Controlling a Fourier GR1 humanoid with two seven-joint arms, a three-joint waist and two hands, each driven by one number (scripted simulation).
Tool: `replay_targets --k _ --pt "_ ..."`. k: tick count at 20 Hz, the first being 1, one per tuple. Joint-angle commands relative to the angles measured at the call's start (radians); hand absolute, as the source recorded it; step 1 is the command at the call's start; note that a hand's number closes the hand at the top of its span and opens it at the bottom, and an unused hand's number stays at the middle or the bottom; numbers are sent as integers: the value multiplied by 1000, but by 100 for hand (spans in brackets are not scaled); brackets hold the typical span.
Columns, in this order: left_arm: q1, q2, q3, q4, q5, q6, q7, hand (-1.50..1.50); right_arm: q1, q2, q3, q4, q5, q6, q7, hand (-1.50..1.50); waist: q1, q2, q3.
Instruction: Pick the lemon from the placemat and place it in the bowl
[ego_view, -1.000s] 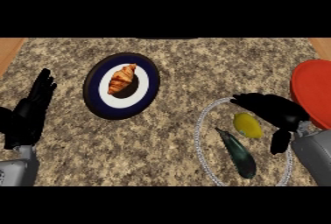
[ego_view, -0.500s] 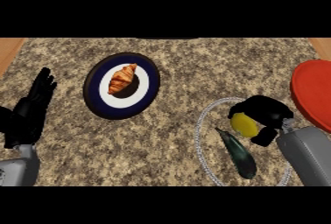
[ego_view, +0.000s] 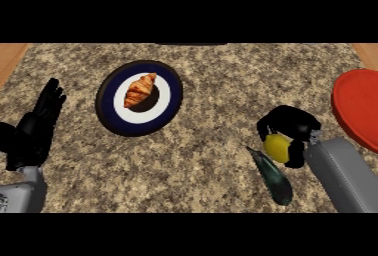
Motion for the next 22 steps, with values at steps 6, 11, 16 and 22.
replay_targets --k 6,11,16,22 --pt "-42 16 23 15 1 -19 25 0 -35 64 -151 63 27 -164 148 150 -3 6 4" --pt "-5 10 28 10 7 -19 -4 0 -85 82 -448 154 5 -236 635 150 -12 12 2" --pt "-4 -10 -3 -3 -4 -18 9 0 -251 133 -470 118 124 -359 988 150 17 3 2" --pt "17 -22 -5 -13 -16 -4 -7 0 -359 113 -415 -43 298 -481 1200 150 -1 -5 2"
